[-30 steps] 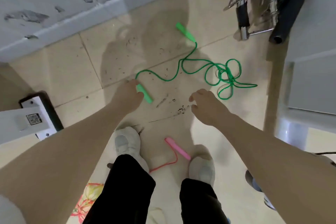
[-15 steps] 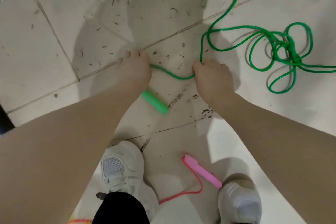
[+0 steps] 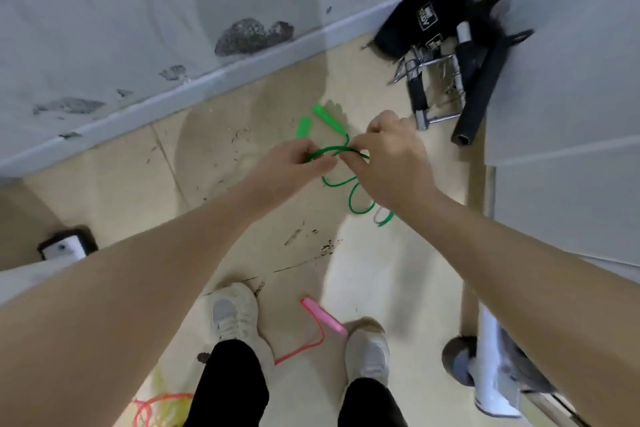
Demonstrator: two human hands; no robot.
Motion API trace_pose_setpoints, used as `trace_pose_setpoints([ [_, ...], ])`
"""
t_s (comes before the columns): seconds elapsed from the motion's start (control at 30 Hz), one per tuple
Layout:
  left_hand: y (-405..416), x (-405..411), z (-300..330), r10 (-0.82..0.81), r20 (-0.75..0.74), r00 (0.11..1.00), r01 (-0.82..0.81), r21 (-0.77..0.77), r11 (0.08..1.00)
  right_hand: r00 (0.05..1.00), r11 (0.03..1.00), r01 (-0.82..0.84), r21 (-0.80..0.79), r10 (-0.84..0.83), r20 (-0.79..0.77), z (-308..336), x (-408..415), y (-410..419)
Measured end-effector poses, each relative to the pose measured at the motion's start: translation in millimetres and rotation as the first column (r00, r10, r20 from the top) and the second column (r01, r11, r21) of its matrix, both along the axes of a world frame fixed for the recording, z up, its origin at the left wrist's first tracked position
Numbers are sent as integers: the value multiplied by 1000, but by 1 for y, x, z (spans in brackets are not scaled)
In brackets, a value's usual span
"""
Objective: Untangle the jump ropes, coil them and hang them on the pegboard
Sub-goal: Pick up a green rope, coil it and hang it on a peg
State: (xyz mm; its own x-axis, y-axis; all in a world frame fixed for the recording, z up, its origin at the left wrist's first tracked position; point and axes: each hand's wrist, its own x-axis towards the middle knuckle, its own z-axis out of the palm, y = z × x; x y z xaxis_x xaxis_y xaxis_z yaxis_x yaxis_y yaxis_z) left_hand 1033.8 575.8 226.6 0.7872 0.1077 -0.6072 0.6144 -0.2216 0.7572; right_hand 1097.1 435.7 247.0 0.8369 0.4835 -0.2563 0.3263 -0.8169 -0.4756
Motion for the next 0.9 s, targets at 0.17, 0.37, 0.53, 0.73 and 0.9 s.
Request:
trace_pose_setpoints([
  [0.17, 25, 34, 140, 61, 3, 998, -61, 40, 997, 707, 834, 476, 277, -176, -685, 162, 26, -3],
  [0.37, 42, 58, 324, 173, 130, 976, -186, 95, 978, 501, 610, 582, 538, 252, -828, 350, 31, -9],
  [0.53, 60, 39, 433, 325, 59, 944, -310, -185, 933, 530, 799, 393, 456, 208, -822, 456, 22, 5],
  [0.73, 84, 18, 499, 448, 67, 891, -369, -467, 803, 895, 980, -197, -18, 172, -411, 488, -9, 27],
  [0.9, 71, 0, 506, 178, -31, 983, -181, -167, 969, 825, 874, 342, 346, -104, -555, 516, -24, 37],
])
